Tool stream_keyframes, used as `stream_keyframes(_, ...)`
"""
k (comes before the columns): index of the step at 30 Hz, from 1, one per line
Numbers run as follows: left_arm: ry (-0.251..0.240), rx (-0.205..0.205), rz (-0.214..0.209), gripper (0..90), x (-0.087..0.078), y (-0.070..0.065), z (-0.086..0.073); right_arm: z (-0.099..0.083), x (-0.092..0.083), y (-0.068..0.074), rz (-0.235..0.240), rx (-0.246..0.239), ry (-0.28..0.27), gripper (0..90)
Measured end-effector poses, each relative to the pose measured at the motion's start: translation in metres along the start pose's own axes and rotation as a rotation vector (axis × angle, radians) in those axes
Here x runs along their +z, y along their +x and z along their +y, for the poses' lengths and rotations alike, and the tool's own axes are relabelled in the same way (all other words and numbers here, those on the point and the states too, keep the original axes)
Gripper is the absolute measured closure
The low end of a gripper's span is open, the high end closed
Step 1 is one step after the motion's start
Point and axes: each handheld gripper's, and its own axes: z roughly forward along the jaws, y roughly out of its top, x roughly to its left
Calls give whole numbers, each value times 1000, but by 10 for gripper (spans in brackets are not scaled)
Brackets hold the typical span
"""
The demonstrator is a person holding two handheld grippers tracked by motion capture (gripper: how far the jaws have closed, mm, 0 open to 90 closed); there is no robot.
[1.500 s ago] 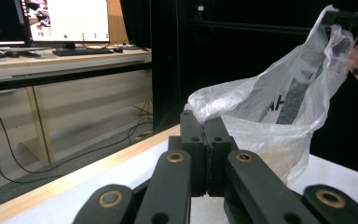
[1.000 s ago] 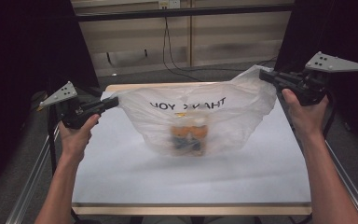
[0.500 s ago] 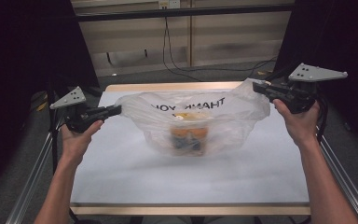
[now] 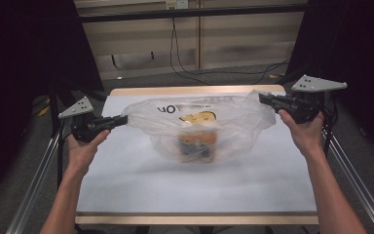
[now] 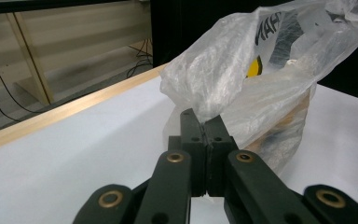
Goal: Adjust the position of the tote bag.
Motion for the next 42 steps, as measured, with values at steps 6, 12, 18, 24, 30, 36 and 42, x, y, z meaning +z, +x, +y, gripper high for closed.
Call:
stream_keyframes(6, -10, -4, -37, 897, -2, -6, -11, -13, 6, 1, 5, 9, 22, 899)
stream_keyframes(12, -4, -42, -35, 897, 10, -6, -26, -23, 11, -1, 0, 30, 32, 899)
stream_keyframes(18, 3, -67, -51, 897, 20, -4, -32, -30, 15, -2, 9, 41, 40, 899)
stream_keyframes(24, 29, -60, -52, 897, 26, -9, -37, -40, 16, 2, 0, 22, 79, 899)
stream_keyframes(30, 57, -80, -50, 897, 33, -2, -45, -50, 20, -2, -6, 46, 83, 899)
stream_keyframes(36, 95, -89, -44, 898, 38, -1, -54, -64, 29, -2, -8, 56, 100, 899)
stream_keyframes(42, 131, -85, -27, 898, 42, 0, -59, -82, 32, -2, -17, 88, 86, 898)
